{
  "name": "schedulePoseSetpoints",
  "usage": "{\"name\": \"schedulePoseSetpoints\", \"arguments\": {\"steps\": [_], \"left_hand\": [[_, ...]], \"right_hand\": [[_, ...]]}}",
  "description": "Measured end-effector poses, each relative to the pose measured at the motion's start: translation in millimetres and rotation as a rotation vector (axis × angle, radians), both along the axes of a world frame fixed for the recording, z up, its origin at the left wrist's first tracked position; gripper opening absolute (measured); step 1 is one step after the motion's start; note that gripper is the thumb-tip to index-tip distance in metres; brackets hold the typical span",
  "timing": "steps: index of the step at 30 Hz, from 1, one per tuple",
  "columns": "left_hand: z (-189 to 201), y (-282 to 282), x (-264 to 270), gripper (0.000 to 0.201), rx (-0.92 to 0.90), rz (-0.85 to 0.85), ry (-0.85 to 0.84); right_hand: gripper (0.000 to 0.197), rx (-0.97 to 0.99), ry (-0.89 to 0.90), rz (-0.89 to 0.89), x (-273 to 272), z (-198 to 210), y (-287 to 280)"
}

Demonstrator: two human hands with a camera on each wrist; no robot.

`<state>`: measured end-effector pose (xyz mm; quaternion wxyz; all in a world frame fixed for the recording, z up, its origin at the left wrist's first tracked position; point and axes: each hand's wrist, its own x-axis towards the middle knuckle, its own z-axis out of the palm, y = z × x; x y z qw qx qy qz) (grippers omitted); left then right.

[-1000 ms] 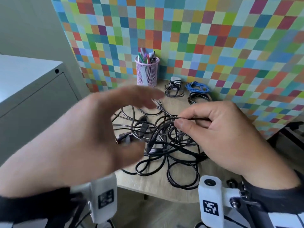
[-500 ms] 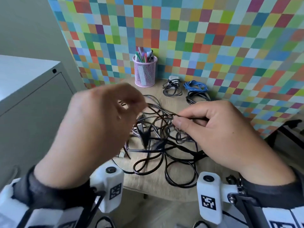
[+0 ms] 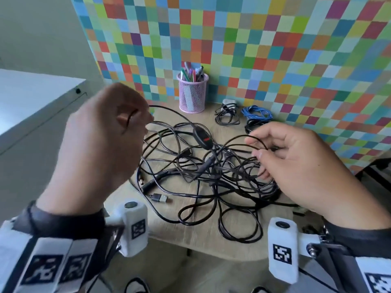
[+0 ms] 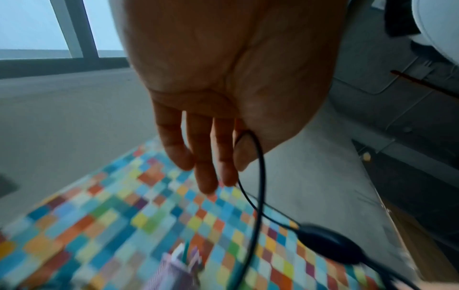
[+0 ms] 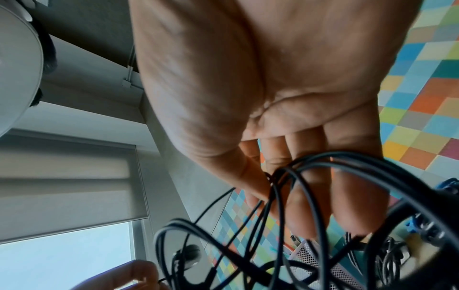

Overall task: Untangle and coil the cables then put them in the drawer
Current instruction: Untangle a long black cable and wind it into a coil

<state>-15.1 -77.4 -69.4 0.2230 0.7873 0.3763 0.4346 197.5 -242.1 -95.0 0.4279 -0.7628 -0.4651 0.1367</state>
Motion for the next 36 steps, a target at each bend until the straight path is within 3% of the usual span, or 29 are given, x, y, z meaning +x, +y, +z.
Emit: {"name": "schedulePoseSetpoints", "arguments": {"steps": [5, 9, 11, 15, 21, 24, 27, 29, 34, 36], "left_hand": [[-8, -8, 2, 0.026, 0.167, -0.096, 0.146], [-3, -20, 2, 0.054, 0.224, -0.377, 0.275], [-6, -24, 4, 0.052, 0.244, -0.464, 0.356], [-11, -25, 12, 0.019, 0.259, -0.418, 0.383], [-2, -26, 7, 0.012, 0.224, -0.269, 0.131], [0, -11, 1, 0.015, 0.249, -0.089, 0.058], [5, 4, -8, 0.015, 0.173, 0.056, -0.105], [8, 2, -11, 0.016, 0.140, 0.058, -0.135], [-1, -9, 3, 0.009, 0.025, -0.054, 0.011], [-6, -11, 7, 0.021, -0.008, -0.096, 0.126]], "right_hand": [[0.032, 0.025, 0.026, 0.018, -6, 2, 2], [0.036, 0.052, 0.033, 0.050, -9, 6, 2], [0.038, 0.092, 0.059, 0.074, -10, 9, -1], [0.037, 0.159, 0.110, 0.107, -10, 14, -5], [0.041, 0.081, 0.044, 0.066, -9, 12, -5], [0.046, 0.039, -0.022, 0.025, 1, 9, -6], [0.043, 0.000, -0.076, 0.013, 14, 5, -9], [0.038, -0.049, -0.077, 0.032, 14, 3, -8], [0.042, -0.179, -0.139, 0.089, 6, 2, -6], [0.036, -0.212, -0.162, 0.111, 4, 1, -6]]}}
